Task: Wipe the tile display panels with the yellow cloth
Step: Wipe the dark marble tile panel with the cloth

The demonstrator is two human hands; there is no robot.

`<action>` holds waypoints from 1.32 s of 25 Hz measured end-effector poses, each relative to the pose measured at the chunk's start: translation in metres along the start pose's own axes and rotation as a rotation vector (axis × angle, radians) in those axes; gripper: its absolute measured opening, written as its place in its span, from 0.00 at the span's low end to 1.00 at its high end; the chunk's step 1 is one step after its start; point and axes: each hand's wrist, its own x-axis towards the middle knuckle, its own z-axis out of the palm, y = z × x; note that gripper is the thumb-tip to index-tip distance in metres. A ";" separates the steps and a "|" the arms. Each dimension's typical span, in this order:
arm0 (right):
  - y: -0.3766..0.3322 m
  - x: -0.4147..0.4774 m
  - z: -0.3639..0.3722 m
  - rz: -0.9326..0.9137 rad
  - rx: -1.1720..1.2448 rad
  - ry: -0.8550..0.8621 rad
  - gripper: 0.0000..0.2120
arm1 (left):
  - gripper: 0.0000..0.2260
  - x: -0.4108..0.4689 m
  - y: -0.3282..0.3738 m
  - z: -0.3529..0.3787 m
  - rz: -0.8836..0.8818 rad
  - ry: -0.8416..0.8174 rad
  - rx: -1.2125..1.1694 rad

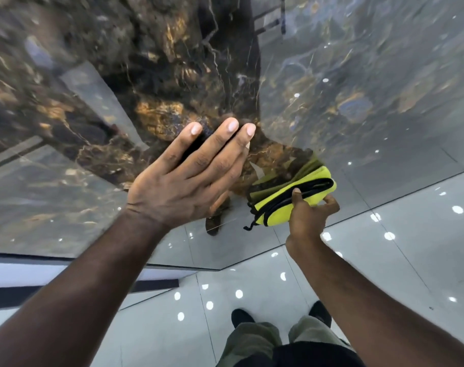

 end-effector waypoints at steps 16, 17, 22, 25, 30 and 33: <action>-0.038 -0.017 0.013 -0.397 0.163 0.161 0.30 | 0.27 -0.001 0.000 -0.001 0.039 -0.022 0.013; -0.042 -0.024 0.015 -0.494 0.154 0.157 0.31 | 0.27 -0.001 -0.001 0.000 0.049 -0.024 0.016; -0.065 -0.055 0.022 -0.890 0.102 0.102 0.34 | 0.29 -0.003 0.000 0.003 0.039 -0.034 0.009; -0.089 -0.070 0.027 -0.705 0.130 0.249 0.43 | 0.33 -0.004 -0.003 0.002 0.044 -0.030 -0.027; -0.113 -0.114 0.025 -1.167 -0.095 0.132 0.33 | 0.32 -0.001 -0.013 -0.013 -0.056 -0.075 -0.273; -0.131 -0.110 0.027 -0.810 -0.021 0.262 0.39 | 0.28 0.000 -0.025 -0.034 -0.149 -0.062 -0.305</action>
